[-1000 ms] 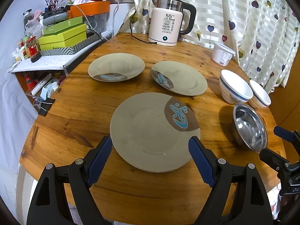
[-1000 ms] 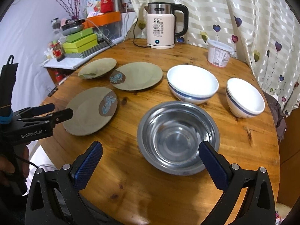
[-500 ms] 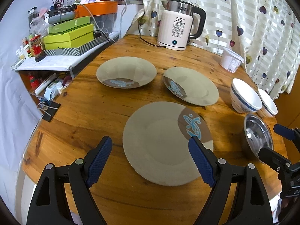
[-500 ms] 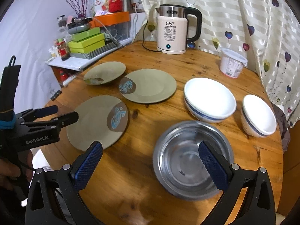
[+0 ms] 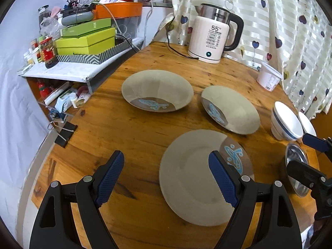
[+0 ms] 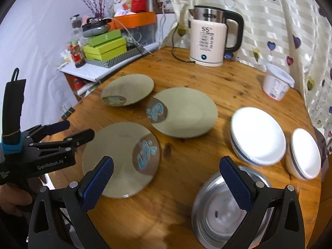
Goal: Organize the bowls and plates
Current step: 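Move both grippers toward the nearest beige fish-logo plate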
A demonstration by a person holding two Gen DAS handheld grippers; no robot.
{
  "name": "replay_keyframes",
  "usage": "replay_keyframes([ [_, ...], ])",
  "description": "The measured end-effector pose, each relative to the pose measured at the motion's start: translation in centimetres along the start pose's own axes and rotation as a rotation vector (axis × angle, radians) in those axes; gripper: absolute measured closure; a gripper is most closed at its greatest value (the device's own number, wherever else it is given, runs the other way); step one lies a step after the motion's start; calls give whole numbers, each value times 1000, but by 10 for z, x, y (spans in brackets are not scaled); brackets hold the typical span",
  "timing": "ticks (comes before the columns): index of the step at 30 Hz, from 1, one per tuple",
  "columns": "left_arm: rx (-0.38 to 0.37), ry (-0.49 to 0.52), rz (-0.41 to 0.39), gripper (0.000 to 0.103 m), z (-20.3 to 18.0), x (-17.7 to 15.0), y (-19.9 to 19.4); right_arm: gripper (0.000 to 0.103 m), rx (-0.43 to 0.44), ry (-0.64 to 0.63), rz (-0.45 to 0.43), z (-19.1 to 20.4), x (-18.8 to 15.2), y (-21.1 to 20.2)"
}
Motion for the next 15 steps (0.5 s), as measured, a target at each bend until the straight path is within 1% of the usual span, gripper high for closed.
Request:
replay_keyframes([
  [9,-10,-44,0,19,24,9,12,0,25,-8,6,18,28,21],
  [15,-14,-83,-2,19,40,16,21,0,31,1,41,24,42,44],
])
Point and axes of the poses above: each gripper's, at about its wrist camera, not at the fingertips, and y roughly the way its jaws point, z to its left, x to its top, the point moved 6 cm from there along y, roughly the way its jaws point, and after that the axes turned 13 degrees about y, right-handed, at the moved point
